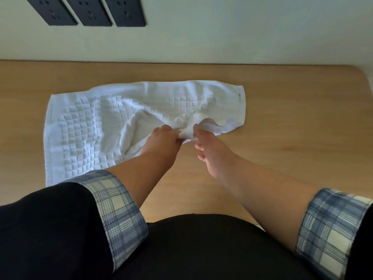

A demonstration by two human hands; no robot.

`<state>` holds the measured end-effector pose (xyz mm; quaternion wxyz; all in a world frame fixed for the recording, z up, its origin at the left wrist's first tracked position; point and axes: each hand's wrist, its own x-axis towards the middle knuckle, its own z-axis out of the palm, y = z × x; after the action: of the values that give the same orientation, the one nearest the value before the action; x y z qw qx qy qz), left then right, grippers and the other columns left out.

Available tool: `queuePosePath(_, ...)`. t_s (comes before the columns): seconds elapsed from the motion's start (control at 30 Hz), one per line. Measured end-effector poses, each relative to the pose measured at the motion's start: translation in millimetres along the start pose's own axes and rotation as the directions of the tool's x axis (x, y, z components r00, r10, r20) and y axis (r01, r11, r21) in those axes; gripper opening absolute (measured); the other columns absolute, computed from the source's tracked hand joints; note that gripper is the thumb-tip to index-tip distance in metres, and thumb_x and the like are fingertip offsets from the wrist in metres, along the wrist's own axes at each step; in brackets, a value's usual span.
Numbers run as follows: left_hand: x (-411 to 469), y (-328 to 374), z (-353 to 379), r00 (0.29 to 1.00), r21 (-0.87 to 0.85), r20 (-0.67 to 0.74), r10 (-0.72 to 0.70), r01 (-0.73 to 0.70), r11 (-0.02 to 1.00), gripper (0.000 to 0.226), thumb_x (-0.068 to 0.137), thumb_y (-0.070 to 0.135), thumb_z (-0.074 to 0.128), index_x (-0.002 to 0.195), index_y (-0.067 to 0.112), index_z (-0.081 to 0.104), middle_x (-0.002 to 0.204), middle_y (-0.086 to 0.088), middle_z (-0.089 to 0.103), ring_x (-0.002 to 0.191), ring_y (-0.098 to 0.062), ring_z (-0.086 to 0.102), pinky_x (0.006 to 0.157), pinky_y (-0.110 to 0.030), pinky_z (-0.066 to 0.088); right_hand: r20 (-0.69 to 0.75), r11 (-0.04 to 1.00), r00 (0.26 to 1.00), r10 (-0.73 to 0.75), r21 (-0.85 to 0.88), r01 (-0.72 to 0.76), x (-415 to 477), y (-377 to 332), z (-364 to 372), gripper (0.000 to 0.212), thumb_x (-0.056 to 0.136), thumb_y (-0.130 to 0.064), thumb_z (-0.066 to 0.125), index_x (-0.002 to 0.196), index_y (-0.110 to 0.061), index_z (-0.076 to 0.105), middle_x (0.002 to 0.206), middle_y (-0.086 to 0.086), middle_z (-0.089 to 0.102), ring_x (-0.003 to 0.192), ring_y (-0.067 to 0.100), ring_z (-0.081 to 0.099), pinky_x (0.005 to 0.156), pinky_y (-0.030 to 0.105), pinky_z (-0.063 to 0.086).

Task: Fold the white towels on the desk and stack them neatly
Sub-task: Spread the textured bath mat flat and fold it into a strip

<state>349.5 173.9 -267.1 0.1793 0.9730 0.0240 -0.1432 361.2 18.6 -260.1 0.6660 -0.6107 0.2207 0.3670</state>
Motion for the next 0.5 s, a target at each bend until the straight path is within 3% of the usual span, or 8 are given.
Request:
queuePosePath(0.07, -3.2, -0.3, -2.0, 0.996, -0.13, 0.068, 0.053, -0.044, 0.991, 0.022, 0.1, 0.027, 0.041, 0.086, 0.024, 0.058, 0.091, 0.005, 0.056, 0.085, -0.018, 0.054, 0.07, -0.036, 0.047, 0.026, 0.953, 0.989, -0.143, -0.266, 0.144, 2.4, 6.9, 2.5, 0.059, 0.08, -0.06, 0.068, 0.131, -0.031, 0.055, 0.125, -0.018, 0.061, 0.117, 0.001, 0.053, 0.092, 0.026, 0.042)
queuePosePath(0.1, -6.1, -1.8, -1.9, 0.995, -0.18, 0.086, 0.051, -0.034, 0.983, 0.023, 0.1, 0.028, 0.041, 0.088, 0.023, 0.06, 0.088, 0.007, 0.059, 0.08, -0.016, 0.058, 0.068, -0.036, 0.049, 0.022, 0.936, 0.983, -0.184, -0.302, 0.182, 2.8, 8.4, 3.7, 0.053, 0.082, -0.056, 0.069, 0.127, -0.03, 0.057, 0.12, -0.018, 0.063, 0.114, -0.002, 0.055, 0.087, 0.023, 0.043)
queuePosePath(0.17, -10.5, -5.7, -2.1, 0.996, -0.237, 0.088, 0.012, 0.009, 0.971, 0.027, 0.102, 0.037, 0.039, 0.091, 0.025, 0.06, 0.082, 0.009, 0.061, 0.073, -0.011, 0.058, 0.063, -0.03, 0.046, -0.024, 0.939, 0.98, -0.198, -0.293, 0.183, 4.5, 8.5, 3.4, 0.032, 0.088, -0.047, 0.065, 0.113, -0.027, 0.062, 0.111, -0.01, 0.067, 0.109, 0.008, 0.06, 0.089, 0.029, 0.048)
queuePosePath(0.23, -15.6, -7.8, -1.5, 0.996, -0.253, 0.09, -0.018, 0.04, 0.967, 0.031, 0.102, 0.047, 0.035, 0.082, 0.03, 0.051, 0.075, 0.008, 0.059, 0.067, -0.009, 0.054, 0.057, -0.028, 0.038, -0.048, 0.978, 0.991, -0.125, -0.174, 0.114, 5.9, 7.3, 2.9, 0.019, 0.092, -0.035, 0.059, 0.104, -0.021, 0.064, 0.112, 0.003, 0.069, 0.112, 0.021, 0.063, 0.1, 0.039, 0.049)
queuePosePath(0.37, -24.7, 2.2, -0.9, 0.99, -0.29, 0.141, -0.013, 0.054, 0.955, 0.034, 0.102, 0.052, 0.03, 0.076, 0.036, 0.044, 0.072, 0.007, 0.057, 0.064, -0.011, 0.054, 0.055, -0.029, 0.035, -0.029, 0.975, 0.999, 0.043, 0.22, -0.035, 1.8, 5.7, -6.4, 0.025, 0.094, -0.015, 0.05, 0.113, -0.012, 0.065, 0.103, 0.004, 0.076, 0.1, 0.019, 0.072, 0.098, 0.044, 0.052)
queuePosePath(0.43, -24.9, 6.9, -0.5, 0.987, -0.296, 0.163, -0.001, 0.05, 0.954, 0.034, 0.103, 0.051, 0.03, 0.076, 0.036, 0.045, 0.074, 0.005, 0.059, 0.066, -0.013, 0.055, 0.058, -0.031, 0.04, -0.019, 0.925, 0.998, 0.067, 0.377, -0.055, -2.8, 8.5, -12.2, 0.026, 0.097, -0.021, 0.055, 0.12, -0.011, 0.061, 0.11, 0.008, 0.075, 0.102, 0.023, 0.072, 0.096, 0.048, 0.054)
queuePosePath(0.5, -22.4, 11.3, -0.6, 0.986, -0.285, 0.165, -0.01, 0.057, 0.957, 0.034, 0.104, 0.047, 0.032, 0.077, 0.033, 0.045, 0.074, 0.004, 0.058, 0.065, -0.015, 0.055, 0.057, -0.03, 0.04, 0.043, 0.974, 0.999, -0.005, 0.228, -0.005, -8.3, 16.5, -13.6, 0.035, 0.092, -0.047, 0.062, 0.12, -0.027, 0.06, 0.124, 0.002, 0.068, 0.111, 0.024, 0.067, 0.095, 0.044, 0.053)
